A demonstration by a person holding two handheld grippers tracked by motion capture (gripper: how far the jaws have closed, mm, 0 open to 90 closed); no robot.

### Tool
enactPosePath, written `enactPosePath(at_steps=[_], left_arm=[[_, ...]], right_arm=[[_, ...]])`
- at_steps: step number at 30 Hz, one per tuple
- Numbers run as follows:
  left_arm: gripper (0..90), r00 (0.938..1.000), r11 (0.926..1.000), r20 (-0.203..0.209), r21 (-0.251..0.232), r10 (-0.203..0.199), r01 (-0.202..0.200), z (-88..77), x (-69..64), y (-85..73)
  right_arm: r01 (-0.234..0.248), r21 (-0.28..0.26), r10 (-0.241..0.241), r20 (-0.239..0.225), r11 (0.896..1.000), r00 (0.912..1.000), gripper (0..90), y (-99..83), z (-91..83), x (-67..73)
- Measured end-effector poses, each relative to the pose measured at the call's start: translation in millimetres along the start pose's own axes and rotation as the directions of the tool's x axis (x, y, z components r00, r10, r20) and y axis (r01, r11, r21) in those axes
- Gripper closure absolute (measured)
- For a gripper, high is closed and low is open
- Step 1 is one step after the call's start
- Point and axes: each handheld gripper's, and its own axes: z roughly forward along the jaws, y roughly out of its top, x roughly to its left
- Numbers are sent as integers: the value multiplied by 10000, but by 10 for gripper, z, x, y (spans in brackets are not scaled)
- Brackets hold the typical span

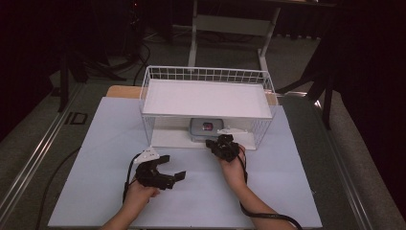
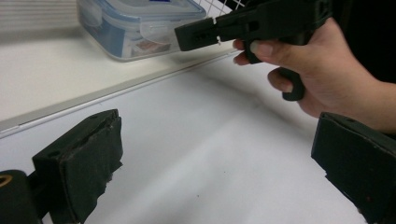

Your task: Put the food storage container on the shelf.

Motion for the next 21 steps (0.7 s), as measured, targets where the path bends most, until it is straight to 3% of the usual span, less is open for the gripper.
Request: enactPosePath(at_steps=[7,15,20,21], left_arm=[[31,10000,10000,-6,-50,-51,51,-14,20,1],[31,10000,10000,-23,-52,-37,37,-16,35,-1],[31,10000,10000,-57,-68,-37,37,-28,44,-7],[31,10000,10000,-56,-47,-59,59,-28,48,-8]], right_arm=[[-450,-219,457,312,9987,9985,900,33,48,-124],[-134,-314,146,368,9994,9992,900,102,170,-93],[-529,-229,541,572,9983,9969,900,121,241,-99],[-263,-371,285,595,9990,9978,900,126,260,-126]])
